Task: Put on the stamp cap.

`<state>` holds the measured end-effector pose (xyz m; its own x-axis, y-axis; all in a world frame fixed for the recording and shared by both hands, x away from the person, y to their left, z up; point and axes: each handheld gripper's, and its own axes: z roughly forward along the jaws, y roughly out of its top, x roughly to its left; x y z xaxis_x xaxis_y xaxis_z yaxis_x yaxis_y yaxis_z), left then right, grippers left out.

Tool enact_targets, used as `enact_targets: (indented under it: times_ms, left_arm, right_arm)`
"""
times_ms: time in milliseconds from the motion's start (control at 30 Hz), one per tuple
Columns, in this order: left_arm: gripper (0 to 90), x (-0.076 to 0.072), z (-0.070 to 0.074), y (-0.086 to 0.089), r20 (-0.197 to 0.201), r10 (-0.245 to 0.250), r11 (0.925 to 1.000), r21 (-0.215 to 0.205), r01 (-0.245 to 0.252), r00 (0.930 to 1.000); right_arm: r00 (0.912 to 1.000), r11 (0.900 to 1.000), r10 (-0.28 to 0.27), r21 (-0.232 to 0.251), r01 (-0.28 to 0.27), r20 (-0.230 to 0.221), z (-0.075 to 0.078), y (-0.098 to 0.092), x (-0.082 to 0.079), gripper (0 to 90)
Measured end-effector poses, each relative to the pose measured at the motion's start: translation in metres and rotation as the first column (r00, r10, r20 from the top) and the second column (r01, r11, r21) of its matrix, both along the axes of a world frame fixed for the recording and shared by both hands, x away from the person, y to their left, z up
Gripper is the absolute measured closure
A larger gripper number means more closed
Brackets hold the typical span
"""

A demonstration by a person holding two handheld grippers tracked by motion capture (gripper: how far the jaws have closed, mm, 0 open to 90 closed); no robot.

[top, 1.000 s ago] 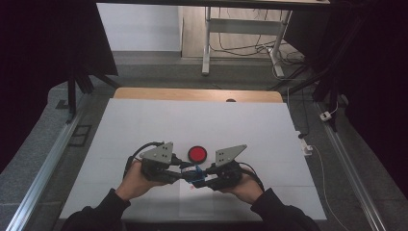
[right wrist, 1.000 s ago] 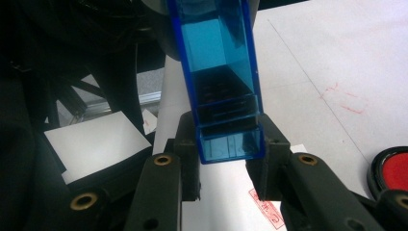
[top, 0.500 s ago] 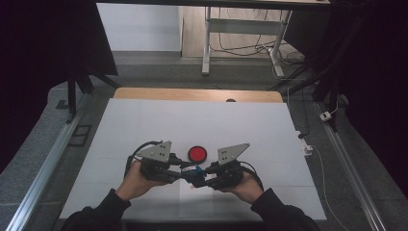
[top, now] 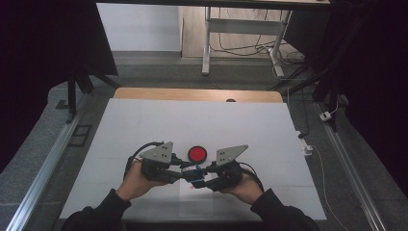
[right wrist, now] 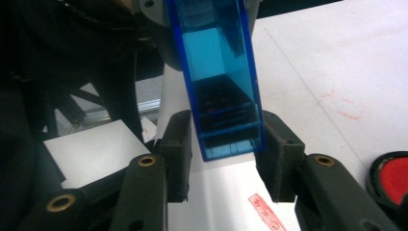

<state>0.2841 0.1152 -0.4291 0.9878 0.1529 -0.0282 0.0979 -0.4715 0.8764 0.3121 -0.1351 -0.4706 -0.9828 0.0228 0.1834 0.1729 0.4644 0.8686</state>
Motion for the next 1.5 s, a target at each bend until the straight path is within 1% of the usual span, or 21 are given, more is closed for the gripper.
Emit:
enact_targets:
  times_ms: [67, 133, 300, 400, 533, 700, 800, 967, 1167, 1233, 1300, 1367, 1433, 1500]
  left_arm:
    - [69.8, 0.0, 0.001, 0.001, 0.001, 0.007, 1.0, 0.002, -0.007, 1.0]
    - [69.8, 0.001, 0.001, 0.003, 0.001, 0.014, 0.9999, 0.001, -0.014, 0.9999]
    - [69.8, 0.001, 0.002, 0.005, 0.001, 0.03, 0.9995, 0.009, -0.03, 0.9995]
    - [69.8, 0.001, 0.002, 0.006, 0.005, 0.041, 0.9989, 0.022, -0.041, 0.9991]
    - [69.8, 0.002, 0.001, 0.007, 0.003, 0.057, 0.9978, 0.032, -0.057, 0.9983]
    - [69.7, 0.003, 0.001, 0.009, -0.007, 0.077, 0.9964, 0.038, -0.076, 0.997]
    - [69.7, 0.004, 0.0, 0.011, -0.011, 0.089, 0.9952, 0.041, -0.089, 0.9959]
    - [69.7, 0.005, 0.0, 0.013, -0.013, 0.108, 0.9931, 0.047, -0.107, 0.9941]
    - [69.7, 0.006, 0.0, 0.016, -0.021, 0.132, 0.99, 0.053, -0.131, 0.991]
    - [69.7, 0.006, -0.001, 0.017, -0.021, 0.139, 0.9888, 0.057, -0.138, 0.9901]
    - [69.7, 0.007, -0.001, 0.018, -0.022, 0.145, 0.9879, 0.06, -0.143, 0.9893]
    - [69.7, 0.007, -0.001, 0.019, -0.022, 0.151, 0.9869, 0.061, -0.15, 0.9883]
    - [69.7, 0.007, -0.001, 0.02, -0.021, 0.158, 0.9858, 0.062, -0.156, 0.9872]
    - [69.7, 0.007, -0.001, 0.021, -0.02, 0.163, 0.9849, 0.063, -0.161, 0.9864]
  right_arm:
    - [0.9998, 1.0, -0.016, 0.002, 0.016, 0.008, 0.001, 0.0, 0.0, 57.0]
    - [0.9994, 0.999, -0.033, -0.007, 0.033, 0.012, 0.001, -0.001, -0.001, 55.6]
    - [0.9974, 0.996, -0.071, -0.044, 0.072, 0.015, 0.002, -0.002, -0.002, 49.9]
    - [0.9954, 0.994, -0.095, -0.062, 0.095, 0.015, 0.002, -0.002, -0.004, 47.0]
    - [0.9916, 0.987, -0.126, -0.092, 0.128, 0.027, 0.004, -0.003, -0.008, 41.9]
    - [0.9855, 0.978, -0.167, -0.118, 0.169, 0.032, 0.005, -0.005, -0.01, 36.5]
    - [0.9816, 0.974, -0.186, -0.124, 0.19, 0.041, 0.005, -0.007, -0.01, 33.8]
    - [0.9754, 0.964, -0.214, -0.147, 0.22, 0.052, 0.006, -0.012, -0.014, 28.1]
    - [0.9641, 0.949, -0.255, -0.172, 0.264, 0.074, 0.007, -0.018, -0.019, 22.6]
    - [0.961, 0.944, -0.269, -0.179, 0.276, 0.062, 0.007, -0.02, -0.02, 20.6]
    - [0.9576, 0.939, -0.282, -0.188, 0.288, 0.059, 0.007, -0.023, -0.022, 19.7]
    - [0.9532, 0.932, -0.297, -0.199, 0.302, 0.059, 0.007, -0.026, -0.023, 17.9]
    - [0.951, 0.928, -0.304, -0.21, 0.309, 0.057, 0.007, -0.029, -0.024, 17.1]
    - [0.9461, 0.921, -0.318, -0.218, 0.324, 0.063, 0.008, -0.033, -0.025, 16.0]
